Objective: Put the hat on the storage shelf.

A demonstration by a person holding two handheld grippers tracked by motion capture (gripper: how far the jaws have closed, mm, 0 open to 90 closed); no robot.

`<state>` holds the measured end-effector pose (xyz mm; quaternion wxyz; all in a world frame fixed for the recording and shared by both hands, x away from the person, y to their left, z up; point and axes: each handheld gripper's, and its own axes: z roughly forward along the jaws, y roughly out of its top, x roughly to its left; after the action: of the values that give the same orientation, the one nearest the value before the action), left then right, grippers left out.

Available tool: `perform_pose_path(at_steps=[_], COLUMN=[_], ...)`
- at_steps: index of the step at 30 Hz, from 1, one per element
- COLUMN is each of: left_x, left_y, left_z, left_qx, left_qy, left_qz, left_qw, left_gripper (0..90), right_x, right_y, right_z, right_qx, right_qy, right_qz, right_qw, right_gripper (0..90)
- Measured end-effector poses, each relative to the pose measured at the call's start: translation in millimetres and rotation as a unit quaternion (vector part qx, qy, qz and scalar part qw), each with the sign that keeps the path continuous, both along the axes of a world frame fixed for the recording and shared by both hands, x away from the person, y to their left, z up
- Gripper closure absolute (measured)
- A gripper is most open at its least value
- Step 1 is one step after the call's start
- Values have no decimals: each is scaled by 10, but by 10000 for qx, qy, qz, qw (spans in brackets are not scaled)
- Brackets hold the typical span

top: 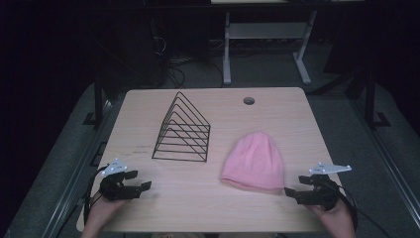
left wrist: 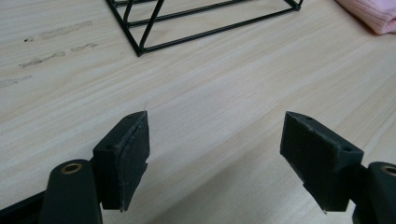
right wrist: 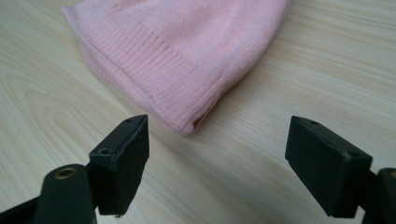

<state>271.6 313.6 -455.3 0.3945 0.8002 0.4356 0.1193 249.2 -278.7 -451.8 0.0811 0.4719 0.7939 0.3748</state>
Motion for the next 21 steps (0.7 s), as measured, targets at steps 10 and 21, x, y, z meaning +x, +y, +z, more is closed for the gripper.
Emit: perform_pose_path(at_steps=[10,21], left_x=[81,123], left_y=[-32,19], left_z=[-36,-51], left_qx=[64,71], left_qy=[51,47], left_qz=[-81,-31], left_qw=[9999,10000], left_gripper=[242,242], right_x=[143,476], right_y=[16,67], right_z=[109,193], right_qx=[113,84], right_qy=[-12,226], right_qz=[32,191], right_qw=[9999,9995], right_gripper=[202,200])
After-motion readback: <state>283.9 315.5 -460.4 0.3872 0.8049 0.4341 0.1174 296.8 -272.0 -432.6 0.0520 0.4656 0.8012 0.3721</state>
